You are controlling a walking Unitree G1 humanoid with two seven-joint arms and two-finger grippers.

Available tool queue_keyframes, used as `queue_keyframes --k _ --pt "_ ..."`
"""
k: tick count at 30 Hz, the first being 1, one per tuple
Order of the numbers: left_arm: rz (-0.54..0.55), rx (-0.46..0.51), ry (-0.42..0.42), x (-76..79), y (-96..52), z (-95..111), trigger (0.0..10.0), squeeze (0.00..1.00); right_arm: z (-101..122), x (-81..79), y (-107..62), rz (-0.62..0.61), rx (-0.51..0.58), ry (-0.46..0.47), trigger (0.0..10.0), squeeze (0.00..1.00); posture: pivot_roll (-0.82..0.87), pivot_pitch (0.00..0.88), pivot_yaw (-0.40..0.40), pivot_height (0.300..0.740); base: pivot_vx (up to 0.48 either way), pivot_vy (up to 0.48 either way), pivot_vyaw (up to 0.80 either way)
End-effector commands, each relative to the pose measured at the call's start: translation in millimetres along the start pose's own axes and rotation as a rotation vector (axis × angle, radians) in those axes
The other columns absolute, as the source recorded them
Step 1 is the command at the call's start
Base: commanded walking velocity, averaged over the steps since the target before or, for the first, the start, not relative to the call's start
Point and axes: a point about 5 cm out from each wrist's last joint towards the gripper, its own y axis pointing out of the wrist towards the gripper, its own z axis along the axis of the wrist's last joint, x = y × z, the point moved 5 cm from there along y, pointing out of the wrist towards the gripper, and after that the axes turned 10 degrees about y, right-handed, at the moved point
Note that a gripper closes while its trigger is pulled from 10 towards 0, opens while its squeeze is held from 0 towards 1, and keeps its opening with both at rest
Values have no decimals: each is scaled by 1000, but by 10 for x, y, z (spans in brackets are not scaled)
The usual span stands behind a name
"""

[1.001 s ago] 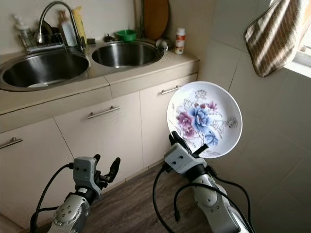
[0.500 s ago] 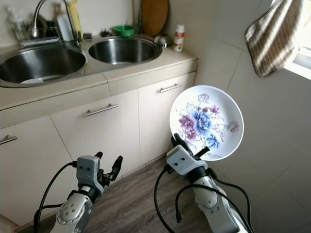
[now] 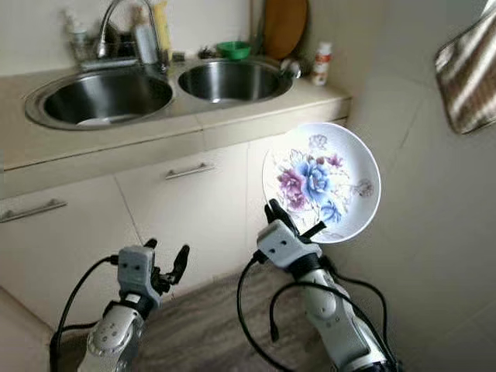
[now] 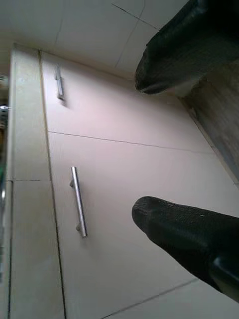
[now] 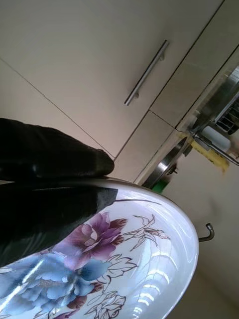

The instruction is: Kitchen organization

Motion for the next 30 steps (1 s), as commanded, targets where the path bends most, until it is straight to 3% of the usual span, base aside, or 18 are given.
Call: queue_keyframes --k 1,3,4,5,6,7,9,10,12,16,19,23,25,30 --pt "-9 60 -75 5 72 188 10000 0 216 171 132 -122 27 186 10000 0 23 0 -77 740 0 0 0" --pt "6 -36 -60 -5 96 77 10000 0 204 224 187 -178 -41 345 10000 0 13 0 -42 740 0 0 0" --pt "6 -36 -60 -5 96 77 10000 0 204 224 187 -178 -41 345 10000 0 13 0 -42 740 0 0 0" --pt "-26 -2 -81 96 16 99 10000 0 157 271 178 -172 -21 181 10000 0 3 0 -57 740 0 0 0" --pt "-63 9 19 155 -31 62 10000 0 143 314 138 -167 13 153 10000 0 45 0 -63 740 0 0 0" --pt "-63 9 19 155 -31 62 10000 0 143 314 138 -167 13 153 10000 0 45 0 -63 740 0 0 0" --pt "30 26 -57 -123 45 149 10000 0 218 339 146 -139 53 133 10000 0 28 0 -54 740 0 0 0" --pt "30 26 -57 -123 45 149 10000 0 218 339 146 -139 53 133 10000 0 28 0 -54 740 0 0 0" --pt "71 43 36 -269 65 193 10000 0 136 347 142 -164 15 130 10000 0 29 0 -41 740 0 0 0" --pt "59 37 10 -170 -62 180 10000 0 236 285 133 -170 39 108 10000 0 24 0 -53 740 0 0 600" --pt "23 66 39 -79 -11 237 10000 0 315 221 129 -137 88 76 10000 0 26 0 -56 740 0 0 800" --pt "36 139 71 -142 91 434 10000 0 384 220 121 -124 137 71 10000 0 22 0 -45 740 0 0 800" --pt "64 189 82 -195 112 585 10000 0 388 297 128 -144 147 64 10000 0 26 0 -54 740 0 0 800" --pt "72 221 81 -209 121 655 10000 0 427 351 165 -164 165 64 10000 0 25 0 -62 740 319 0 293"
